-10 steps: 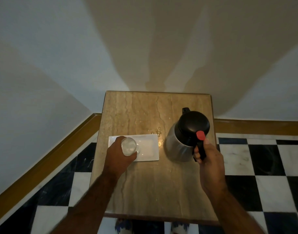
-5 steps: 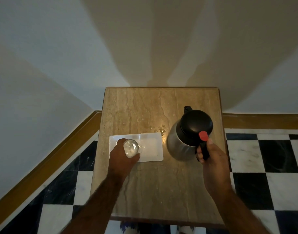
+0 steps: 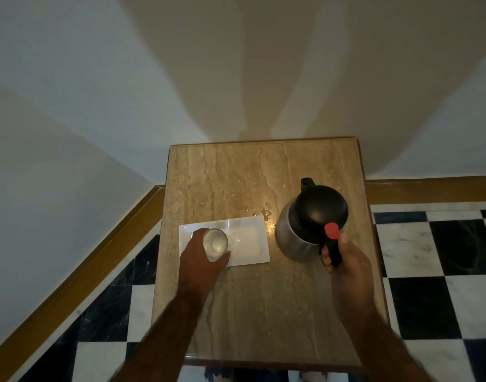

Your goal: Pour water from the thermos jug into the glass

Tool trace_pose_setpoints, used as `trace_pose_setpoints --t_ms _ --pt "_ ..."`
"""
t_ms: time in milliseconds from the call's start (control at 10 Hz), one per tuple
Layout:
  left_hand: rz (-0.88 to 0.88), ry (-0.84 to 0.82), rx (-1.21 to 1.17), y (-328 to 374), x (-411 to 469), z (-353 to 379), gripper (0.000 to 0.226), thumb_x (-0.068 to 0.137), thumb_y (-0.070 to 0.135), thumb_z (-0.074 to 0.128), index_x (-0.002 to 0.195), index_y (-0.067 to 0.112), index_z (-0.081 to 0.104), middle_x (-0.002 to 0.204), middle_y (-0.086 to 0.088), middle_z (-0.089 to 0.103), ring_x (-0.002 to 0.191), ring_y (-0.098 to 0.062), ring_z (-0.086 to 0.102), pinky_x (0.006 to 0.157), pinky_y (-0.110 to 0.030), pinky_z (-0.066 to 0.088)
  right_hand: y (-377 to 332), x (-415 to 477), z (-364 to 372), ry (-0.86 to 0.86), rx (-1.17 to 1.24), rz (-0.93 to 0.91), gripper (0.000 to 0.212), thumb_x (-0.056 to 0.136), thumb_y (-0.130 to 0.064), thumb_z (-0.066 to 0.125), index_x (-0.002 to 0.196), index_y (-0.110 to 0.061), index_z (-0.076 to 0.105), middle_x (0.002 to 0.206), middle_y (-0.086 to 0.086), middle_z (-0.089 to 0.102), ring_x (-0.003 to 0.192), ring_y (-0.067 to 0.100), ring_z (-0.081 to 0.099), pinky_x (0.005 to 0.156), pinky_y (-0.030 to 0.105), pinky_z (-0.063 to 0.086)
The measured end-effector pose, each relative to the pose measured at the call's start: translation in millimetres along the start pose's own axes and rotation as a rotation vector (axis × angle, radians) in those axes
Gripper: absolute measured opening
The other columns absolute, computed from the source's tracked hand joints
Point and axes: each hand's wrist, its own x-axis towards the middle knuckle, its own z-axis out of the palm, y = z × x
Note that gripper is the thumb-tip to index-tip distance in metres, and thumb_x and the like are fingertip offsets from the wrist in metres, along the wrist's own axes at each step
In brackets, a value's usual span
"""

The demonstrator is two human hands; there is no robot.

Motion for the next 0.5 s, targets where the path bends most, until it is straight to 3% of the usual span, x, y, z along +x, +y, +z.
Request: trace_pose_setpoints --t_ms 100,200,300,400,500 --pt "-0.002 0.007 0.004 -3 0 2 0.055 0.075 0.049 0.079 0.121 0.045 0.049 0.114 0.031 0.057 0.107 0.019 0.053 0.089 -0.013 0.042 7 0 -3 0.006 -0.001 0.004 0.045 0.101 -0.045 0.039 0.077 -0.015 0.062 0.069 0.017 0.05 0.067 0.033 0.044 0.07 0.045 0.035" --pt "0.003 0.006 0.05 -2 2 2 0.066 0.069 0.056 0.079 0.125 0.043 0.047 0.117 0.03 0.056 0.105 0.006 0.058 0.095 -0.025 0.046 21 -4 -10 -0.002 -0.027 -0.007 0.044 0.1 -0.049 0.04 0.079 -0.018 0.064 0.071 0.012 0.056 0.07 0.033 0.05 0.074 0.05 0.039" --pt "0.001 -0.019 0.067 -1 0 2 0.073 0.071 0.05 0.082 0.133 0.035 0.045 0.127 0.015 0.058 0.114 -0.008 0.058 0.106 -0.044 0.047 27 -9 -12 0.023 -0.086 0.011 0.046 0.101 -0.051 0.041 0.081 -0.018 0.065 0.076 0.012 0.062 0.077 0.033 0.056 0.082 0.059 0.042" --pt "0.026 -0.015 0.133 18 1 -5 0.089 0.067 0.062 0.08 0.14 0.028 0.041 0.138 0.004 0.055 0.125 -0.019 0.055 0.109 -0.052 0.044 16 -15 -11 0.117 -0.212 0.022 0.035 0.101 -0.052 0.042 0.093 -0.026 0.065 0.091 0.004 0.067 0.089 0.024 0.063 0.091 0.066 0.045" --pt "0.04 0.035 0.259 30 1 -12 0.104 0.062 0.078 0.07 0.145 0.027 0.035 0.147 0.001 0.048 0.132 -0.023 0.049 0.11 -0.05 0.044 -2 -13 -13 0.239 -0.277 -0.053 0.028 0.095 -0.056 0.047 0.111 -0.035 0.058 0.109 -0.002 0.064 0.1 0.017 0.061 0.09 0.062 0.049"
